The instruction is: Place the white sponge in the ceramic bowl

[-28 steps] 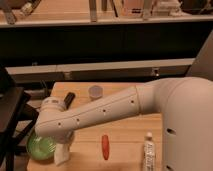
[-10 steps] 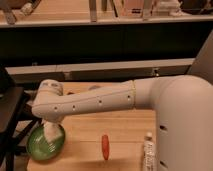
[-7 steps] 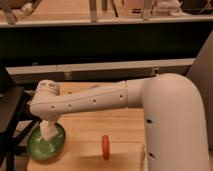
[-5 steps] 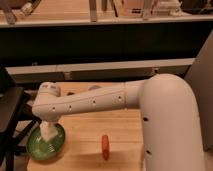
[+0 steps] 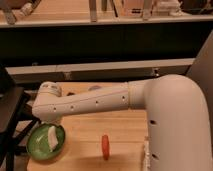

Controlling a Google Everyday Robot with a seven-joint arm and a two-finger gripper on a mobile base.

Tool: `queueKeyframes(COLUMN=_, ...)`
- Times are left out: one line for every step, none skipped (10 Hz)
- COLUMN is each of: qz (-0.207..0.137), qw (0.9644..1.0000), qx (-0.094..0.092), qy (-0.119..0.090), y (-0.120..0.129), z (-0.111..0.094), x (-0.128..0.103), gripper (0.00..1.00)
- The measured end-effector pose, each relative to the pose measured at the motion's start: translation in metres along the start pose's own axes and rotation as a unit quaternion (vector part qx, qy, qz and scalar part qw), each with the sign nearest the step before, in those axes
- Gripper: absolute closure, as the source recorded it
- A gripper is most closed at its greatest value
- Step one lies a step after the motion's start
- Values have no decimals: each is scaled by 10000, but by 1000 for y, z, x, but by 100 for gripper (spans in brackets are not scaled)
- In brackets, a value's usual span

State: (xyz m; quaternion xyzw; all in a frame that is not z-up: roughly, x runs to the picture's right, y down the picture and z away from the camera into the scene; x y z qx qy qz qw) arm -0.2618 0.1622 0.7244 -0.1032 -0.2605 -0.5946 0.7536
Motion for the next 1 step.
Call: queueKeyframes(qz=-3, qw=10000, qx=2, qy=-19, y=1, z=6, x=-2, gripper=52)
